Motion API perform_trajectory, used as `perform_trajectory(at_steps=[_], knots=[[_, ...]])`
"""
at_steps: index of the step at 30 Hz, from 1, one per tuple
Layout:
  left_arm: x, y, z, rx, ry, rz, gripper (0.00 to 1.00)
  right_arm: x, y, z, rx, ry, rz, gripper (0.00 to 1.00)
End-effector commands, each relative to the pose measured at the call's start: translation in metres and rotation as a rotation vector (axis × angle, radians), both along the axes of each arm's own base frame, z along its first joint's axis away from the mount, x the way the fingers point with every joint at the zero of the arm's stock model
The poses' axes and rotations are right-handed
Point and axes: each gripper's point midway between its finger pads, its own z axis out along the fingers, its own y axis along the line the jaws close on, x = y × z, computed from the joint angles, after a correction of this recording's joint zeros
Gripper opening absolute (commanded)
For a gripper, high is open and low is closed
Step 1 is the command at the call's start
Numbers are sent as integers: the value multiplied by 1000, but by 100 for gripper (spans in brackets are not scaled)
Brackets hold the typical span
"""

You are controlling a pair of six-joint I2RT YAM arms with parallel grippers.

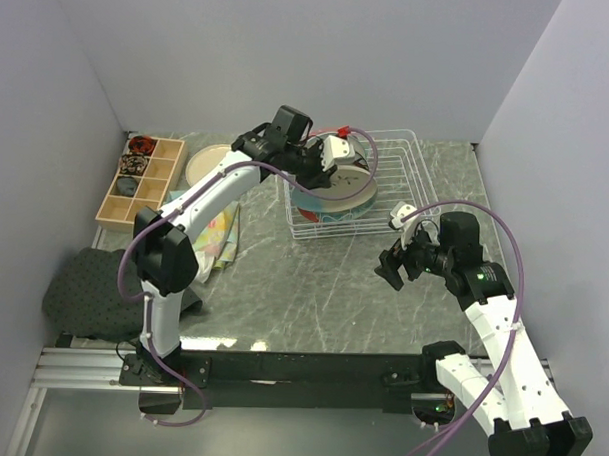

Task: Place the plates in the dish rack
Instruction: Insert the plate into the dish rack

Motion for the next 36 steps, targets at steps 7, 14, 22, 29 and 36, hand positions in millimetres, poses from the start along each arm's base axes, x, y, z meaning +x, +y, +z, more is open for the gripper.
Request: perform_trajectory(at_steps=[7,14,22,29,36], knots=[[19,-25,18,-141,-37,8,4,2,0,1,7,-7,1,87],[22,-29,2,-136,0,16,9,3,-1,0,6,-4,-3,87],[20,-29,10,-159,12,35,51,2,-1,1,10,-3,1,88],[9,-24,65,-259,-63,35,68,3,-1,1,10,-3,-2,88],[-3,-4,134,-362,-188,102,79,2,-1,2,10,-4,0,87]])
